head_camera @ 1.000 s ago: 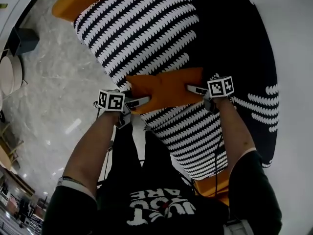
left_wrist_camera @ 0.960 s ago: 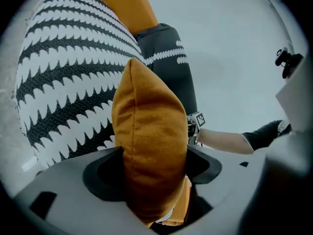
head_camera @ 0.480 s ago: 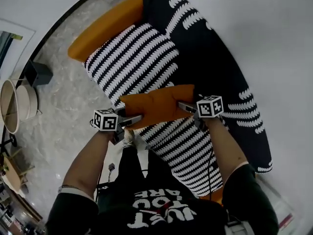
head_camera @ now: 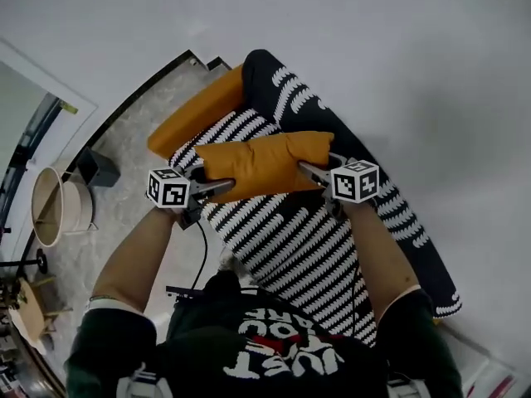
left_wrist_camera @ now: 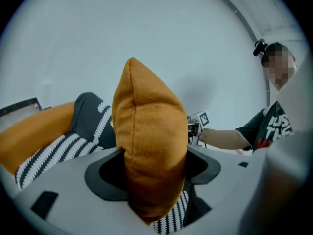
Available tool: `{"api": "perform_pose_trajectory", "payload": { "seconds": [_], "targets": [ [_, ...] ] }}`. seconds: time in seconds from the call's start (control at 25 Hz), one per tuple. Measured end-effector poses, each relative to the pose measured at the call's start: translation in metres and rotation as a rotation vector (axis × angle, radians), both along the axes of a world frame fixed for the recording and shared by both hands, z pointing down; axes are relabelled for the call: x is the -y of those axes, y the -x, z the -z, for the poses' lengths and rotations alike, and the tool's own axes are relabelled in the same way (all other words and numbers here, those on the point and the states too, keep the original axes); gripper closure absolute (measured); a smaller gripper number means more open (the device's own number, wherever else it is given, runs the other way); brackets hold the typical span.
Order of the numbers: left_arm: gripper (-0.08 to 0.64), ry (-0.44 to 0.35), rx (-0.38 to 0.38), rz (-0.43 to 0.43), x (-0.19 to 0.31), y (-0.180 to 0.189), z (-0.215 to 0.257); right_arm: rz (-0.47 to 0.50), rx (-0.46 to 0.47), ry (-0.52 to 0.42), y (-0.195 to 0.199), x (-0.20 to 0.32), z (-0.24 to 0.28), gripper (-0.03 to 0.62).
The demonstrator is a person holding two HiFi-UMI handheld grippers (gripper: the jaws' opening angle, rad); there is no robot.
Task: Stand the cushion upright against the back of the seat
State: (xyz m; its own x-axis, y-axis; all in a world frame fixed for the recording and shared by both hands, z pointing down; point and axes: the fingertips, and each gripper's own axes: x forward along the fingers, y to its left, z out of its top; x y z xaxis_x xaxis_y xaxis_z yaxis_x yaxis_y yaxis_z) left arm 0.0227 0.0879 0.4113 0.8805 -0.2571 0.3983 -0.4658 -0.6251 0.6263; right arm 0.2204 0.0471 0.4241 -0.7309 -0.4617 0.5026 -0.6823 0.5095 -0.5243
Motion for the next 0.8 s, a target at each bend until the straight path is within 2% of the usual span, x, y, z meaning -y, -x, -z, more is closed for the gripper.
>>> {"api": "perform_pose_trajectory", "payload": {
  "seconds": [0.16,0.32,0.56,0.8],
  "targets": [
    [0.222,-0.085,0.017,-0.011,0.035,-0.004,0.025,-0.014,-0.001,-0.09,-0.003,0.035,0.025,0.314],
    [0.222,-0.132,0.016,-0.008,0.076,0.015,0.024,-0.018,-0.023,-0.139,0.015,0.076,0.029,0.314],
    [0.222,-0.131,-0.017,0.01,0.191,0.069,0.014,0.001,-0.094,-0.148,0.071,0.195,0.029,0.313],
    [0.222,-0.121,-0.048,0.025,0.287,0.099,-0.021,0.003,-0.169,-0.158,0.1,0.292,0.006,0.31]
  ]
}}
